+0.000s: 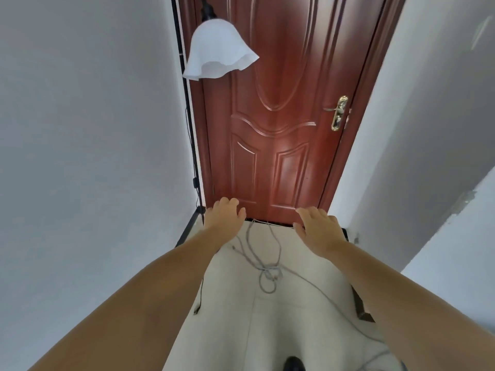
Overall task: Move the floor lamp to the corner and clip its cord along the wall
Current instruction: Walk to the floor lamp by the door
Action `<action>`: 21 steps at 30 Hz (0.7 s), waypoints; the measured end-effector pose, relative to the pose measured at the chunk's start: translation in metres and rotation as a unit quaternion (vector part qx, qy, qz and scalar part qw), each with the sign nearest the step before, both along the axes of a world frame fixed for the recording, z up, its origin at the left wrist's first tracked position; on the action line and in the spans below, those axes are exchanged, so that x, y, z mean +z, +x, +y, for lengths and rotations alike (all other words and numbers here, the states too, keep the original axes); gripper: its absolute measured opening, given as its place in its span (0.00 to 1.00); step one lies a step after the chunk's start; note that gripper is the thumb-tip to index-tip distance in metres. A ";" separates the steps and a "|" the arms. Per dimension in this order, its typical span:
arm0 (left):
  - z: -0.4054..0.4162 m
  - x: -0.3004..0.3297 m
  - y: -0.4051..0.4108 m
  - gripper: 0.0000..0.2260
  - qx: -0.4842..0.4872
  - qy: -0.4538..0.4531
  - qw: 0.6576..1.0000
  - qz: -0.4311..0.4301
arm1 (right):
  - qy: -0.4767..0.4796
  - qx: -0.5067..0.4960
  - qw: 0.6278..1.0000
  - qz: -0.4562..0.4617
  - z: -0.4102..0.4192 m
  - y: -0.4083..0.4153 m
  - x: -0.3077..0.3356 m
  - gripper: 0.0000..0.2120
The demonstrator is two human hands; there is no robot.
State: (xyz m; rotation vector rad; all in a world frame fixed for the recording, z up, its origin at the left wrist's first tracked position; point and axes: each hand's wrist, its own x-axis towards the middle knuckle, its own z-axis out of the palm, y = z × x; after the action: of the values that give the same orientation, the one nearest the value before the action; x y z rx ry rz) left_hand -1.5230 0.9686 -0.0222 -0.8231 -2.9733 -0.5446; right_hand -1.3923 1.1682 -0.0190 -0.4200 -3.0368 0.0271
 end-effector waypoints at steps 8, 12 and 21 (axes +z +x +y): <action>0.080 -0.026 -0.136 0.16 0.083 -0.016 0.996 0.010 | 0.012 0.106 0.994 -0.036 0.105 -0.175 -0.034 0.22; 0.096 -0.046 -0.180 0.18 0.135 -0.028 0.990 -0.024 | -0.011 0.138 0.989 -0.053 0.128 -0.256 -0.052 0.22; 0.114 -0.145 -0.317 0.18 0.242 -0.018 0.962 -0.126 | -0.182 0.140 0.971 -0.066 0.115 -0.409 -0.175 0.17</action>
State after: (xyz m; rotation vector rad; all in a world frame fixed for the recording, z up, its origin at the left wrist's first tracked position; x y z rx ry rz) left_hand -1.8398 1.0822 -0.1670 -0.0050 -3.2414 -0.6028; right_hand -1.8014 1.2830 -0.1939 -0.0054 -3.1946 0.6040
